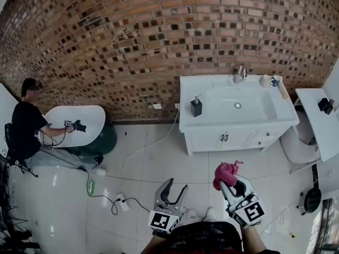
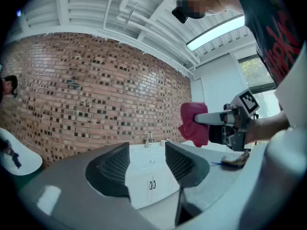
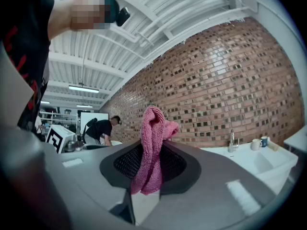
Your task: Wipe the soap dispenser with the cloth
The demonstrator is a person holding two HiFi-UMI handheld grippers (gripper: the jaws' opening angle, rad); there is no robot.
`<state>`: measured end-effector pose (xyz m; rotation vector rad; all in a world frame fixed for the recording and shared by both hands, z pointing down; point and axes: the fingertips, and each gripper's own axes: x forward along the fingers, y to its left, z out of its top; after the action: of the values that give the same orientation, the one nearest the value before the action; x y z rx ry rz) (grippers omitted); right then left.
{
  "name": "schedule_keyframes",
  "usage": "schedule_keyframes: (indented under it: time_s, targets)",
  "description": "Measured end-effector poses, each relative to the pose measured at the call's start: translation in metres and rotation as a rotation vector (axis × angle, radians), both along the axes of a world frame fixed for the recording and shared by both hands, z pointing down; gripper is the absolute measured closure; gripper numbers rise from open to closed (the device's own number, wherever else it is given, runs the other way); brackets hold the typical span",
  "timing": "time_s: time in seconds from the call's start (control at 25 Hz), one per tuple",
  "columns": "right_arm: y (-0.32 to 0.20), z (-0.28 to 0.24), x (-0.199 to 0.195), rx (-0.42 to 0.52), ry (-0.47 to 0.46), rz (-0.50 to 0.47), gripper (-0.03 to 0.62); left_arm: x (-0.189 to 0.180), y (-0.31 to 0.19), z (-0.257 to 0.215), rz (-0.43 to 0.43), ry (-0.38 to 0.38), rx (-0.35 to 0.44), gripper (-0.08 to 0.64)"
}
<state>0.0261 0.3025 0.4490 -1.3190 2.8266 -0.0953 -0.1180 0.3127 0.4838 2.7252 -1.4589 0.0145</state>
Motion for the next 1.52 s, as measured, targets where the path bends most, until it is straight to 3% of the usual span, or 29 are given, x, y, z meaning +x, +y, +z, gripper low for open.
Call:
schedule_keyframes:
  time_s: [0.24,0.4,0.56,0.84,0.96,1.16,1.52]
  targets:
    - [0.028,-0.022,-0.005,-0.028,-0.085,0.006,0.502,-0.009,0.018,-0.021,-0.04,0.022,0.023,0.337]
    - [0.038,-0.011,0.003,-0.013,-0.032,0.017,0.502,-0.012,0.023,-0.013,-0.07,0.006,-0.009,0.344]
    - [0.044,-0.015,-0.003,-0.006,-0.039,0.025,0.502,-0.027,0.026,-0.008,-0.106,0.032,-0.039,0.344]
    - [0.049,-0.02,-0.014,-0.016,-0.062,0.074,0.502,-0.038,0.024,-0.008,-0.066,0.043,-0.044,0.345]
    - [0.041,-0.009,-0.012,-0.035,-0.055,0.101,0.502,-0.033,0.014,-0.003,-0.016,0.044,-0.045,0.383]
    - [-0.003,0.008,-0.011,-0.058,-0.028,0.083,0.502,-0.019,-0.018,0.004,0.051,0.045,-0.051,0.43]
    - [-0.162,0.017,0.003,-0.045,-0.088,0.02,0.502,0.029,-0.166,0.029,0.131,-0.006,-0.133,0.431]
